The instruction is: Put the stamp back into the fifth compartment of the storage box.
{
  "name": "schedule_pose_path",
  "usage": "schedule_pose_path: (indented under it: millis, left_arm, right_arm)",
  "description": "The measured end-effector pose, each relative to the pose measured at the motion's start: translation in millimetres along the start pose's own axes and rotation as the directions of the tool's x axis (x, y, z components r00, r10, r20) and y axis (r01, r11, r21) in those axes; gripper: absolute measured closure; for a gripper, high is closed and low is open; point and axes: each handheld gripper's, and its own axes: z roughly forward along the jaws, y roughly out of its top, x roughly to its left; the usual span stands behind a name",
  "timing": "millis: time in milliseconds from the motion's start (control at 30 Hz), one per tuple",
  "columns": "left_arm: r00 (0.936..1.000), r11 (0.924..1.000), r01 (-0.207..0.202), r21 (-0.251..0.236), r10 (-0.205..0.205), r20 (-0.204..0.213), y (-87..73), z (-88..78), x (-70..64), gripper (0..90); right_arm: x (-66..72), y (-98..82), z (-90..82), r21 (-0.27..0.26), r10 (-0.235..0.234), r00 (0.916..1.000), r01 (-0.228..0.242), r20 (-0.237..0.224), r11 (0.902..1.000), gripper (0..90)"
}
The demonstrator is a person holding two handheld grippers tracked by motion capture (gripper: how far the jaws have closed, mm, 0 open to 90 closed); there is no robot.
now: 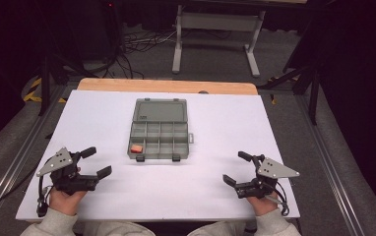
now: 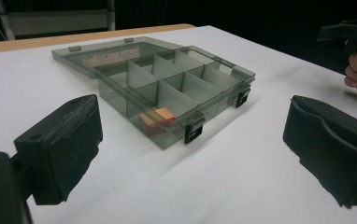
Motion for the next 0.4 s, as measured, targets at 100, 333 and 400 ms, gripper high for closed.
schedule_pose_path:
  millis: [100,333,400]
  left_arm:
    - [0.9999,1.0000,0.000,0.004,0.000,-0.015,-10.7,-3.7,2.7,5.6]
    - [0.9991,0.9994,0.018,-0.031,-0.020,-0.039,-20.7,-12.0,9.5,5.5]
    - [0.9987,0.9993,0.001,-0.038,-0.003,-0.051,-20.5,-12.2,8.6,5.3]
  right_arm:
    - [0.0,0.1,-0.3,-0.003,-0.001,1.0000,0.001,-0.001,1.0000,4.8]
    - [0.1,0.0,-0.1,-0.002,-0.002,1.0000,0.002,-0.004,1.0000,4.7]
    - [0.0,0.0,-0.2,-0.002,-0.002,1.0000,0.002,-0.003,1.0000,4.7]
